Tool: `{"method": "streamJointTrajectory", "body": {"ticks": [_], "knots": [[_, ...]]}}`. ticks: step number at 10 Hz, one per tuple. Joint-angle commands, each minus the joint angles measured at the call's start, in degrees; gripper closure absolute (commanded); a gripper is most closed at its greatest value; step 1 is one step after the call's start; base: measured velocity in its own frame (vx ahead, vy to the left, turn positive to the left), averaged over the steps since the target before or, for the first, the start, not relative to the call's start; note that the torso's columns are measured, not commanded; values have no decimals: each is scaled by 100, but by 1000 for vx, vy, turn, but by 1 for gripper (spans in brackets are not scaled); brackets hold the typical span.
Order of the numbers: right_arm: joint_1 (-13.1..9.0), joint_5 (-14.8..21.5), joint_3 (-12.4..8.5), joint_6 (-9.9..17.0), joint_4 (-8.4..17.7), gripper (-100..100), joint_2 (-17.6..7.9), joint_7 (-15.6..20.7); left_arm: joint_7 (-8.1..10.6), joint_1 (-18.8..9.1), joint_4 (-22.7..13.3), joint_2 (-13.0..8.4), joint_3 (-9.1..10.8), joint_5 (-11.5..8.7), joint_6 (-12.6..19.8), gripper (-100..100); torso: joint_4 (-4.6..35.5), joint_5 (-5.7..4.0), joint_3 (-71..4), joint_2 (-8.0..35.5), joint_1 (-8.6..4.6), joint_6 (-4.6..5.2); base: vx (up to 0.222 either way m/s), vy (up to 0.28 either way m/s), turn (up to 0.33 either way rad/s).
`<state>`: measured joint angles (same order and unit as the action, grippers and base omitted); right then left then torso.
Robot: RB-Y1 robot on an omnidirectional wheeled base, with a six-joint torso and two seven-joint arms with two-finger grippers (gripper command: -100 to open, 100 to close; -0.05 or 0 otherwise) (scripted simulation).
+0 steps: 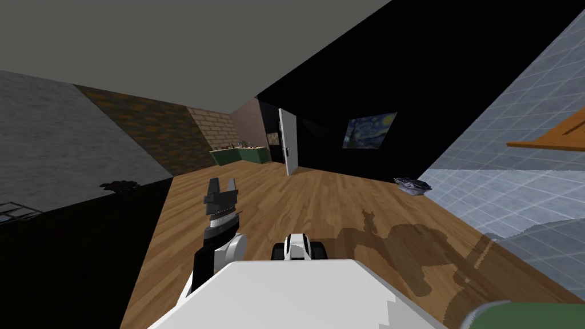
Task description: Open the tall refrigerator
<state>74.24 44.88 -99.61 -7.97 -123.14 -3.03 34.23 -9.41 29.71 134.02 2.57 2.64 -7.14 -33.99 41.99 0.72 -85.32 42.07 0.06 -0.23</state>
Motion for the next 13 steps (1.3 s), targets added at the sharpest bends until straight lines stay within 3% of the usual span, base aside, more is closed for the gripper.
{"method": "streamJointTrajectory", "body": {"ticks": [1,8,13], "knots": [[106,22,-64,136,132,100,-23,25,0,1,0,0,0,0,0,0,-5,-2,-11,-17,-2,0,257,-6,-35],[413,132,10,487,477,100,78,102,0,0,0,0,0,0,0,0,-38,-21,-61,-58,-67,-40,264,-10,-34],[567,187,47,662,650,100,129,141,0,1,0,0,0,0,0,0,-25,-16,-40,-40,-44,-12,264,3,-22]]}}
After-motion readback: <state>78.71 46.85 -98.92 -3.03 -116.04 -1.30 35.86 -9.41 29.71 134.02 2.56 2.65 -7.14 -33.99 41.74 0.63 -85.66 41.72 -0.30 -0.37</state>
